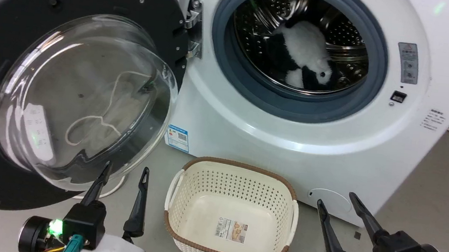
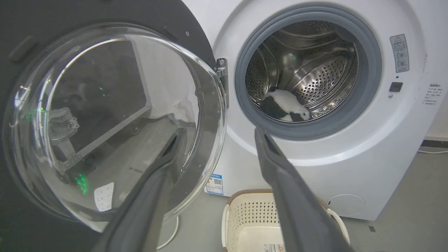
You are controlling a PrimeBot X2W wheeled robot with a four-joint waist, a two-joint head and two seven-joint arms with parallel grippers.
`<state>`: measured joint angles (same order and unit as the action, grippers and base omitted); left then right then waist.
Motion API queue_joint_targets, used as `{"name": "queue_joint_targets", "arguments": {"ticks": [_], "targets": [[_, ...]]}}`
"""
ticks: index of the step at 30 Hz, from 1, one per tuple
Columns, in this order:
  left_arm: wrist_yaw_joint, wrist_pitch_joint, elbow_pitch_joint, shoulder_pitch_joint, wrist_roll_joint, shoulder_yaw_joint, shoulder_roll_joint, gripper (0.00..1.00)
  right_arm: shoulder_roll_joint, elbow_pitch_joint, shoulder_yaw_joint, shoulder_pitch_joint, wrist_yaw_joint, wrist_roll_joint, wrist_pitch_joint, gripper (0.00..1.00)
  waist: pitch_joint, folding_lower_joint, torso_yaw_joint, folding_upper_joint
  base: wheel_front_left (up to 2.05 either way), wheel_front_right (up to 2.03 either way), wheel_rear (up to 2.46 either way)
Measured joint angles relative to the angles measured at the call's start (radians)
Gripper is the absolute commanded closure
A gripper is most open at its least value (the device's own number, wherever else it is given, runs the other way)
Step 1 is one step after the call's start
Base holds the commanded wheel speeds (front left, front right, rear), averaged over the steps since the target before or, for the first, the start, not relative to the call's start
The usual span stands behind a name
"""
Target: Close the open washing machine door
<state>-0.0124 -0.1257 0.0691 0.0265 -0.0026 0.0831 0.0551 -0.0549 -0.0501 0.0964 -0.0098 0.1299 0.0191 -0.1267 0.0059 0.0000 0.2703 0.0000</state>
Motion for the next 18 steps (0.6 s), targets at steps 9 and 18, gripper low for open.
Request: {"name": "queue_joint_targets", "arguments": {"ticks": [9, 18], "targets": [[-0.002, -0.018, 0.008, 0.003, 0.0, 0.015, 0.005, 0.0, 0.0, -0.007, 0.007, 0.0, 0.0, 0.002, -0.018, 0.0, -0.001, 0.0, 0.036, 0.0, 0.0, 0.0, 0.0], [-0.013, -0.039, 0.02, 0.007, 0.0, 0.029, 0.01, 0.0, 0.0, -0.016, 0.014, 0.0, 0.0, 0.009, -0.037, 0.0, 0.0, 0.0, 0.074, 0.0, 0.0, 0.0, 0.0]]}}
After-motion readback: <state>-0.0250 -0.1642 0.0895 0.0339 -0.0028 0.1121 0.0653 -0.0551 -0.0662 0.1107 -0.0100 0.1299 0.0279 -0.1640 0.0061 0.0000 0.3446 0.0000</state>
